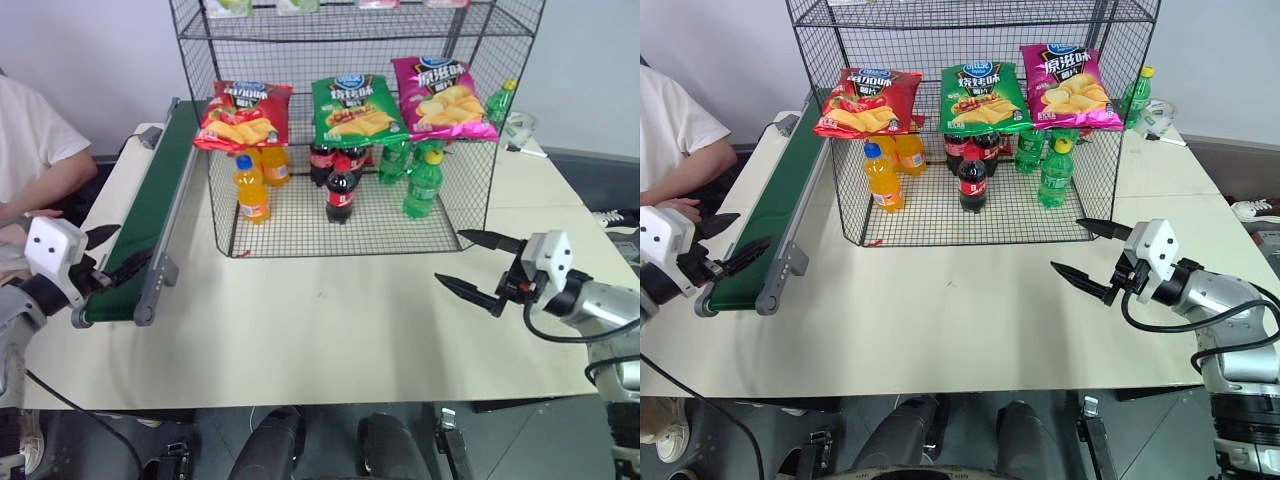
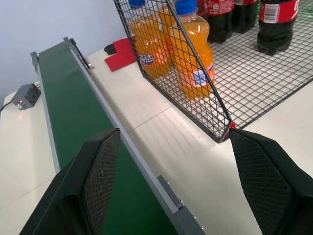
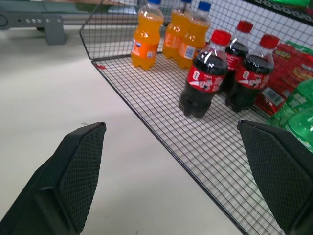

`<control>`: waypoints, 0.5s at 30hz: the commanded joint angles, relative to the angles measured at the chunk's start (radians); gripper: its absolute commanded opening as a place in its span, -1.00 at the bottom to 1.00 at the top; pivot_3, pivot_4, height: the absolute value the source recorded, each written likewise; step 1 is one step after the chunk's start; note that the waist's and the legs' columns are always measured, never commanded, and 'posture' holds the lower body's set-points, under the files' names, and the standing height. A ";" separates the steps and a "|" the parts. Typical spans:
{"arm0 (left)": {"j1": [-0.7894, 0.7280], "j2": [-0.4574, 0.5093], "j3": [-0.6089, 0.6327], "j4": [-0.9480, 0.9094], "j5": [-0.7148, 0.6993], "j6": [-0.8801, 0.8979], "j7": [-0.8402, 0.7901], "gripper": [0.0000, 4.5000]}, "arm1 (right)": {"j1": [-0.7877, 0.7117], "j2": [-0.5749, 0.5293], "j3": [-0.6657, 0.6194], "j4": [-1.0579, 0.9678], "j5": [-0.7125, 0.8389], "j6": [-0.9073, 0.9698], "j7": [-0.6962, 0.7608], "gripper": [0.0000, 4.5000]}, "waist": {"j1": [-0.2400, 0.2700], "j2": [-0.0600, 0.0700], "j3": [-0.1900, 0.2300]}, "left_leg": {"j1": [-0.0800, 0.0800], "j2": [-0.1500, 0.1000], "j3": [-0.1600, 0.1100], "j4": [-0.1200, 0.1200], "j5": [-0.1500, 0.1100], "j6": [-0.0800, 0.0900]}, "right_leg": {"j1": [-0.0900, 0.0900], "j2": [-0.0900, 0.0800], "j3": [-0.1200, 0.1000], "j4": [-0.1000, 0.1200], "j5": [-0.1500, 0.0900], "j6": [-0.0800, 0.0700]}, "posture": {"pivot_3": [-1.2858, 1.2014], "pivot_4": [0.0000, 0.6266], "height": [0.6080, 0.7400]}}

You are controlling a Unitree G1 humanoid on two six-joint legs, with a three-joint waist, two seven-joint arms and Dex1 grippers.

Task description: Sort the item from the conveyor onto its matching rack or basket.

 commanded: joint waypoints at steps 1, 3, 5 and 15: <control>-0.002 0.019 0.017 -0.010 0.013 -0.031 -0.011 0.64 | -0.014 0.000 -0.010 -0.016 0.008 -0.013 0.002 1.00 | 0.000 0.000 0.000 | 0.000 0.000 0.000 0.000 0.000 0.000 | 0.000 0.000 0.000 0.000 0.000 0.000 | 0.03 -0.52 1.00; -0.006 0.014 0.022 -0.011 0.004 -0.021 -0.013 0.64 | -0.014 0.003 -0.008 -0.018 0.006 -0.014 -0.001 1.00 | 0.000 0.000 0.000 | 0.000 0.000 0.000 0.000 0.000 0.000 | 0.000 0.000 0.000 0.000 0.000 0.000 | 0.03 -0.52 1.00; -0.008 0.015 0.022 -0.010 0.005 -0.022 -0.017 0.64 | -0.017 0.004 -0.007 -0.016 0.004 -0.016 -0.002 1.00 | 0.000 0.000 0.000 | 0.000 0.000 0.000 0.000 0.000 0.000 | 0.000 0.000 0.000 0.000 0.000 0.000 | 0.03 -0.52 1.00; -0.041 0.020 0.034 0.038 -0.009 -0.043 -0.050 0.64 | -0.028 0.007 -0.003 -0.010 0.001 -0.016 -0.003 1.00 | 0.000 0.000 0.000 | 0.000 0.000 0.000 -0.001 0.000 0.000 | 0.000 0.000 0.000 -0.002 0.000 0.000 | 0.03 -0.52 1.00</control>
